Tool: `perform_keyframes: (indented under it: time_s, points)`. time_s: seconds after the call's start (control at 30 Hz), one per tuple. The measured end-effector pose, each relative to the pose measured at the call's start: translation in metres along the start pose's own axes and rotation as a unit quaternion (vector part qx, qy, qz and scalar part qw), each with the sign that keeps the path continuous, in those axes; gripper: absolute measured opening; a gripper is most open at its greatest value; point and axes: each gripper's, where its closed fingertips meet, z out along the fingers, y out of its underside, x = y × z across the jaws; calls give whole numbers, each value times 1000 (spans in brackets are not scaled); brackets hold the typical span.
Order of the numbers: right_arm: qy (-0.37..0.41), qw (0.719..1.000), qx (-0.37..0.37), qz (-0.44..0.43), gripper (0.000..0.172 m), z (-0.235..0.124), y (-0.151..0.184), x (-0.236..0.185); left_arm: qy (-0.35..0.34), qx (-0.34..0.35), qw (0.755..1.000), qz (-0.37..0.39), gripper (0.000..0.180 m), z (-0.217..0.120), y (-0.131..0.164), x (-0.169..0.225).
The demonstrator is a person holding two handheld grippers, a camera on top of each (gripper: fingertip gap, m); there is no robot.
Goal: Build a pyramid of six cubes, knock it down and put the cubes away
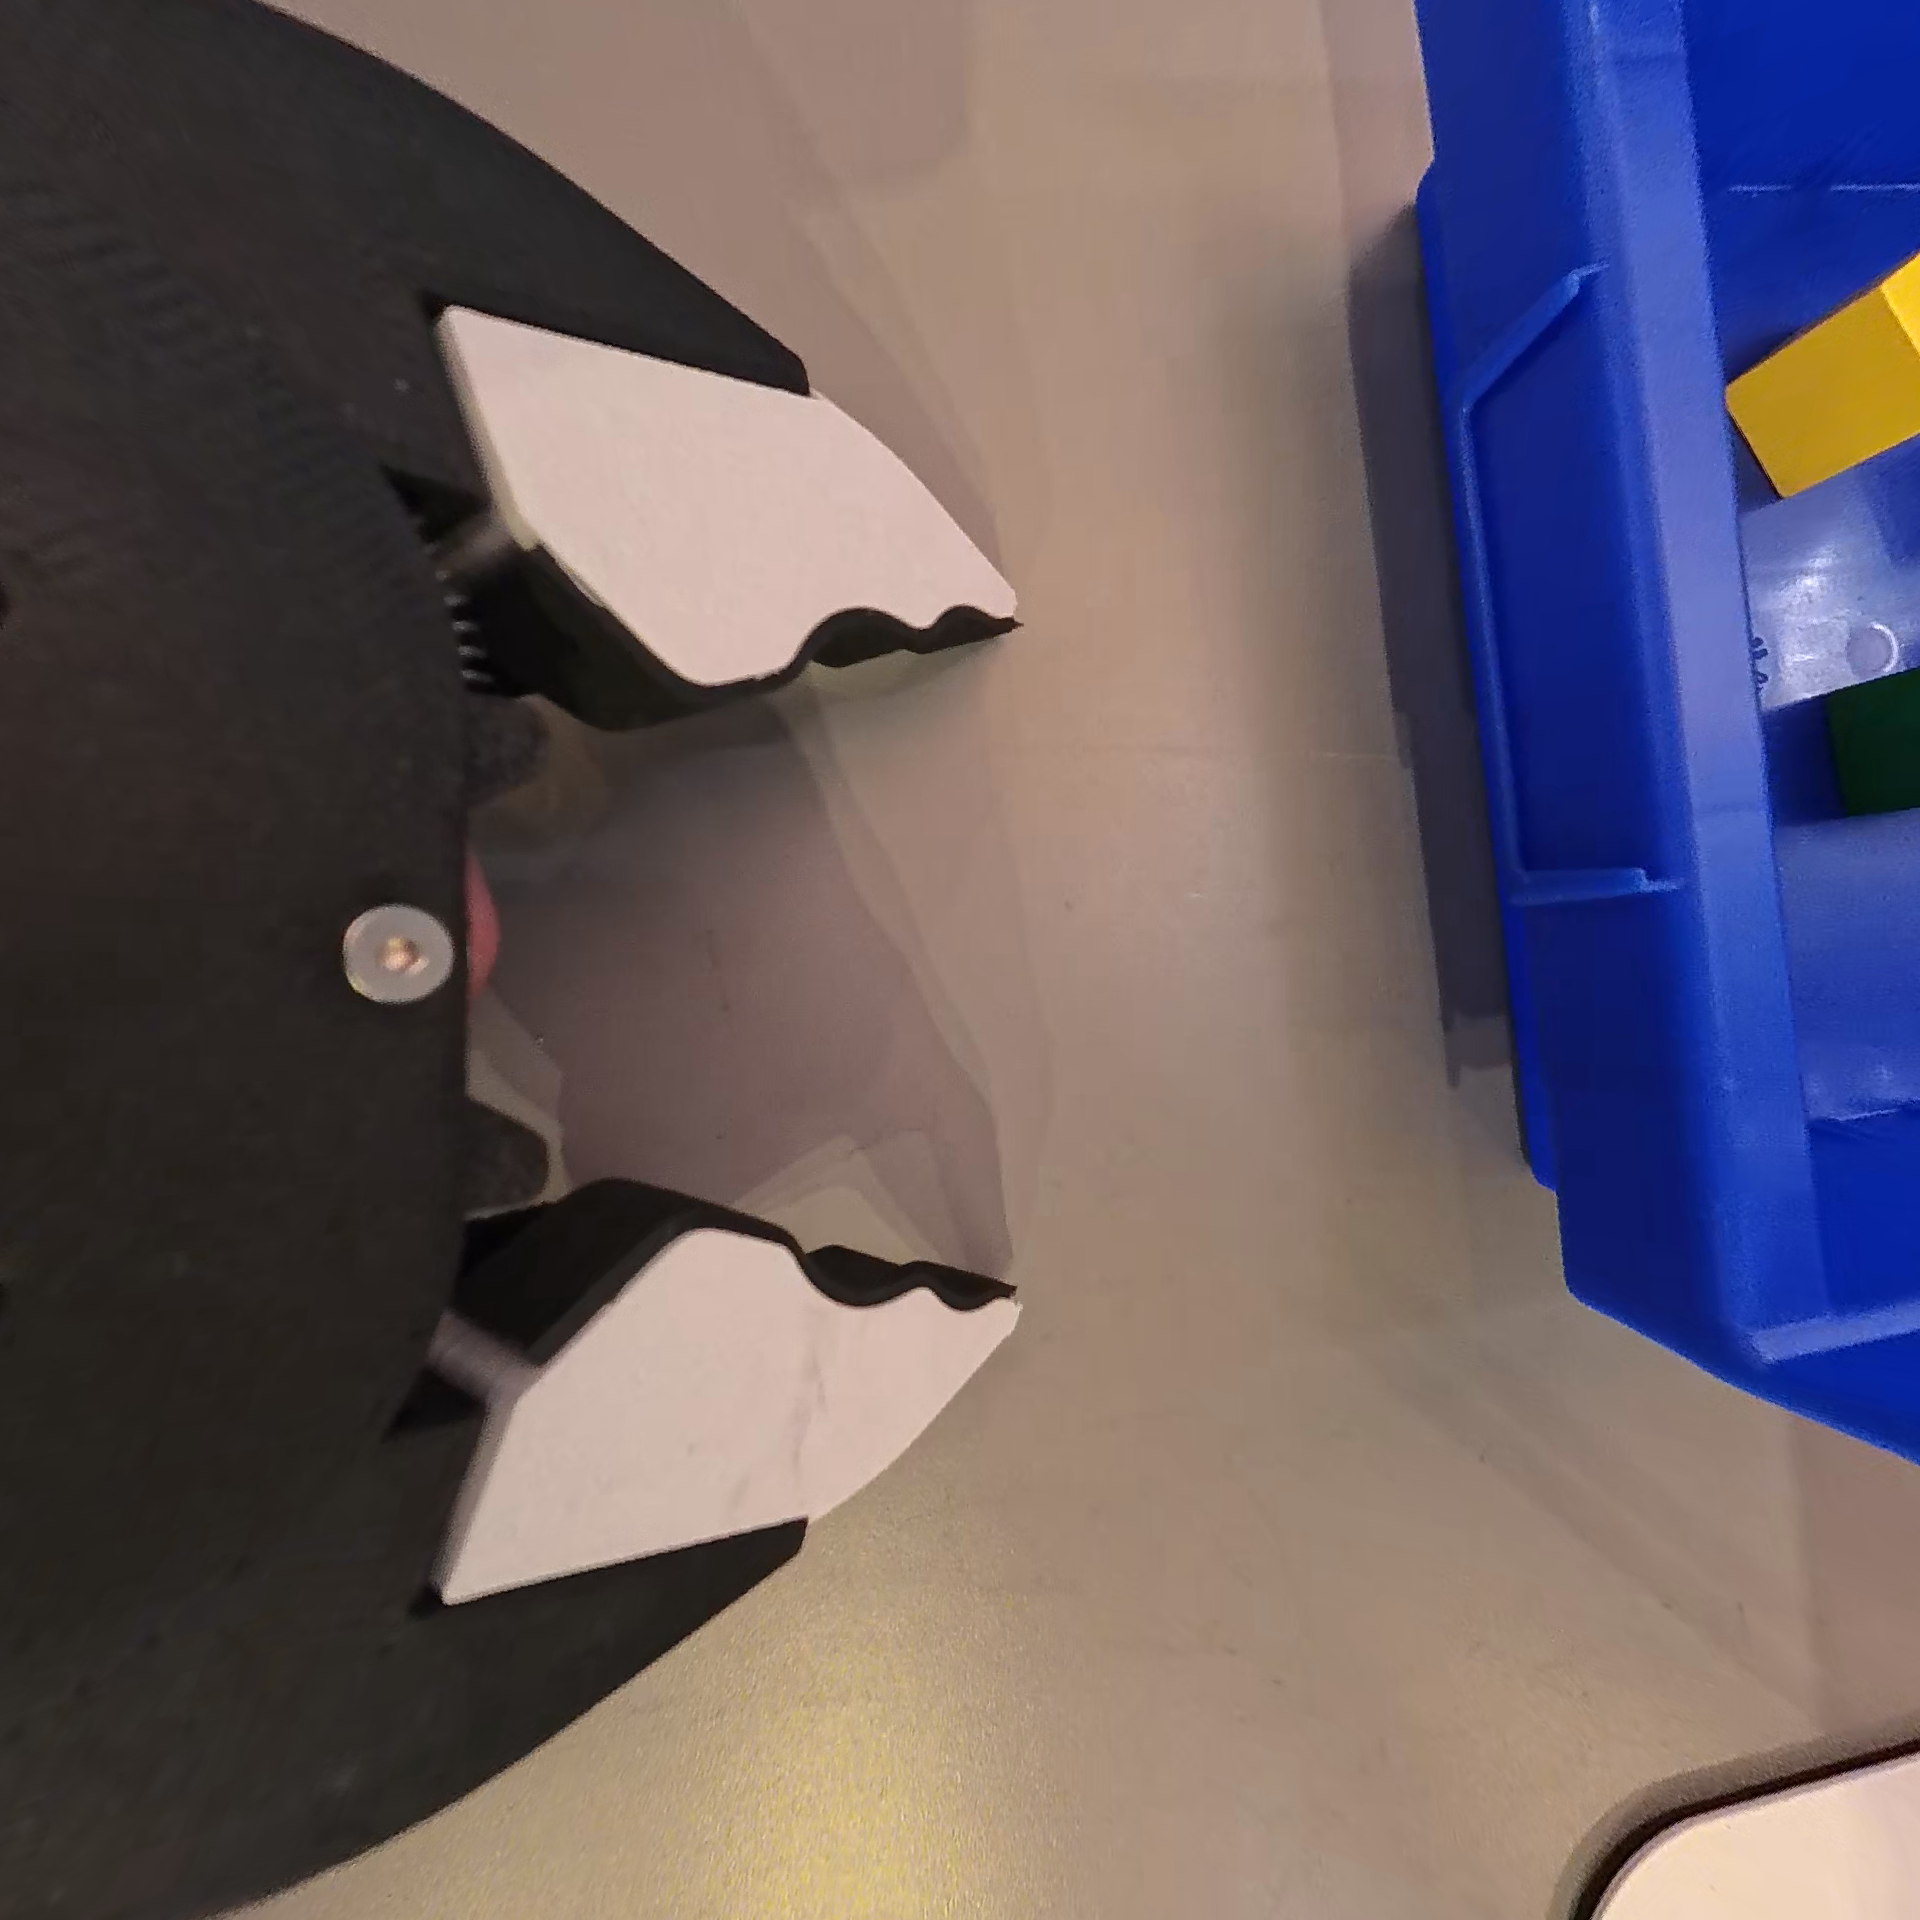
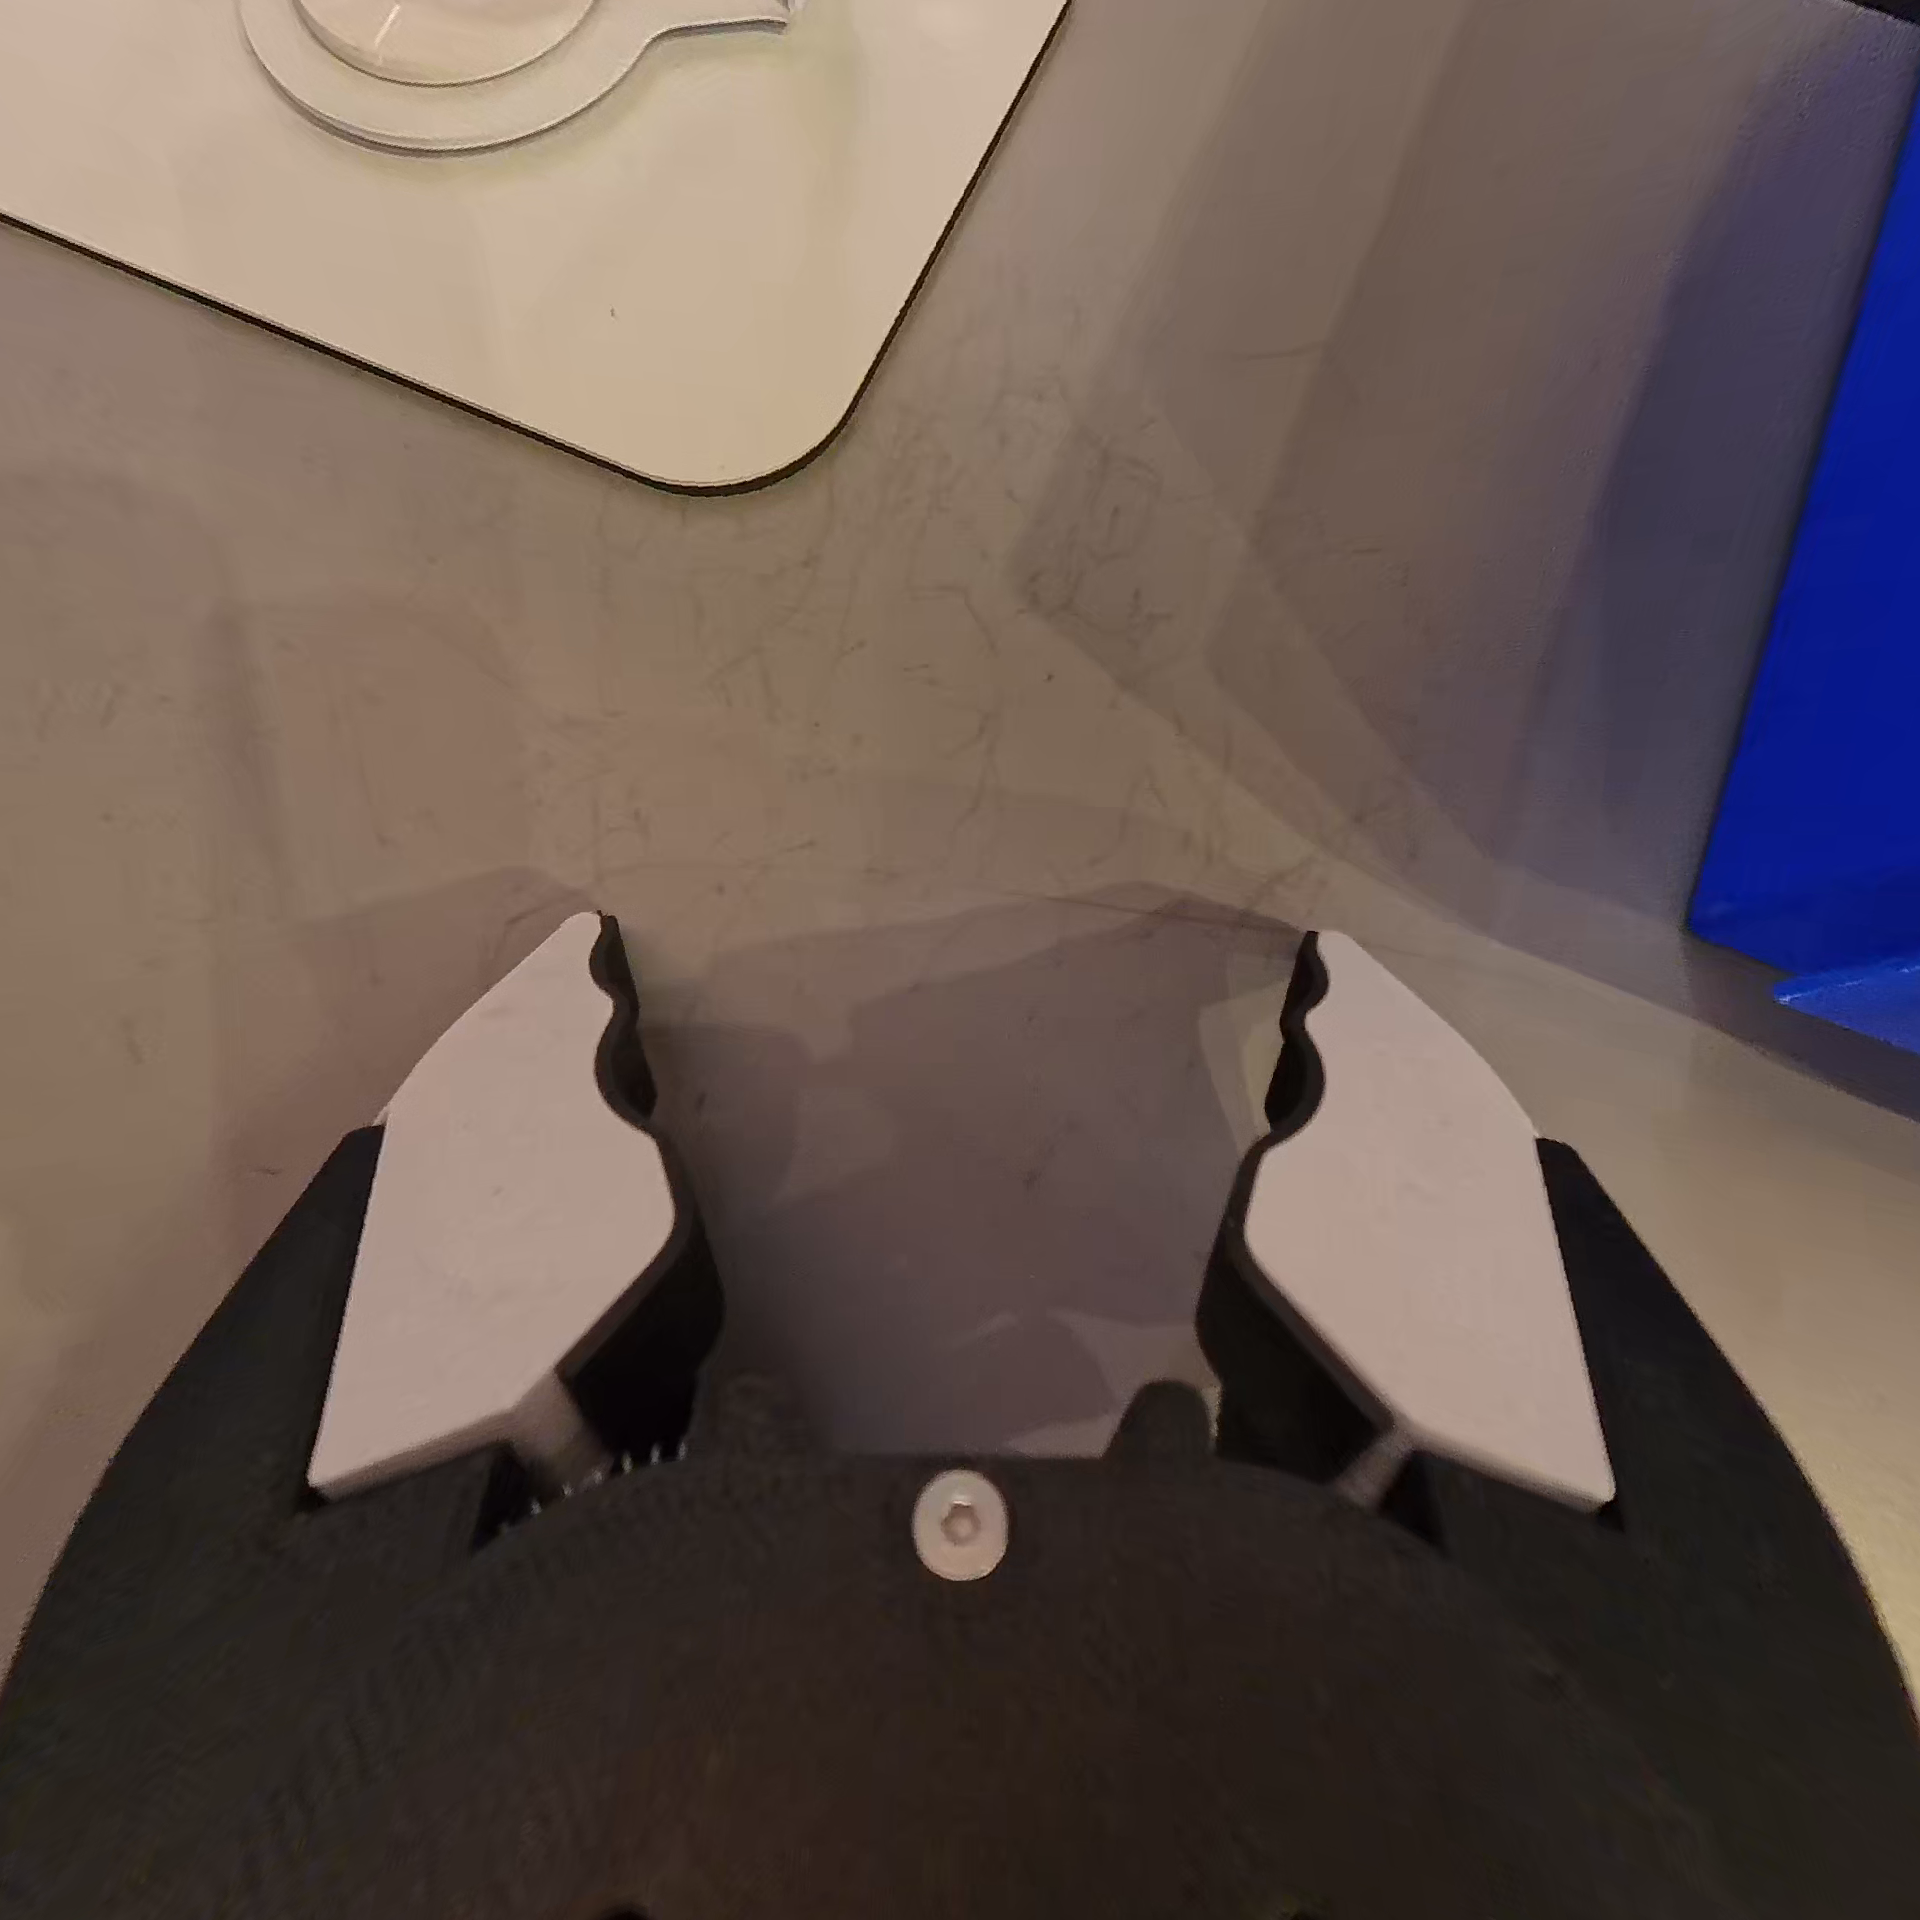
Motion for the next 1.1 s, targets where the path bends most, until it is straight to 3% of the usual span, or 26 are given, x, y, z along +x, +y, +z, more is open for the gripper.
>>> perform_keyframes:
  time_s: [0.73, 0.9, 0.93, 1.0, 1.1]
  points:
    - [1, 1000, 0, 0, 118, 0, 0, 0, 7, 1, 1000, 6, 108, 1, 0, 1]
    - [1, 1000, 0, 0, 118, 0, 0, 1, 19, 8, 1000, 8, 95, -1, -2, 0]
    - [1, 1000, 0, 0, 118, 0, 0, 0, 35, 17, 999, 6, 87, -4, -4, 2]
    - [0, 1000, 0, 0, 118, 0, 0, 0, 27, 39, 999, 8, 89, -12, -12, -7]
    - [0, 1000, 0, 0, 118, -1, 0, 0, 27, 88, 994, 58, 75, -34, -49, -22]
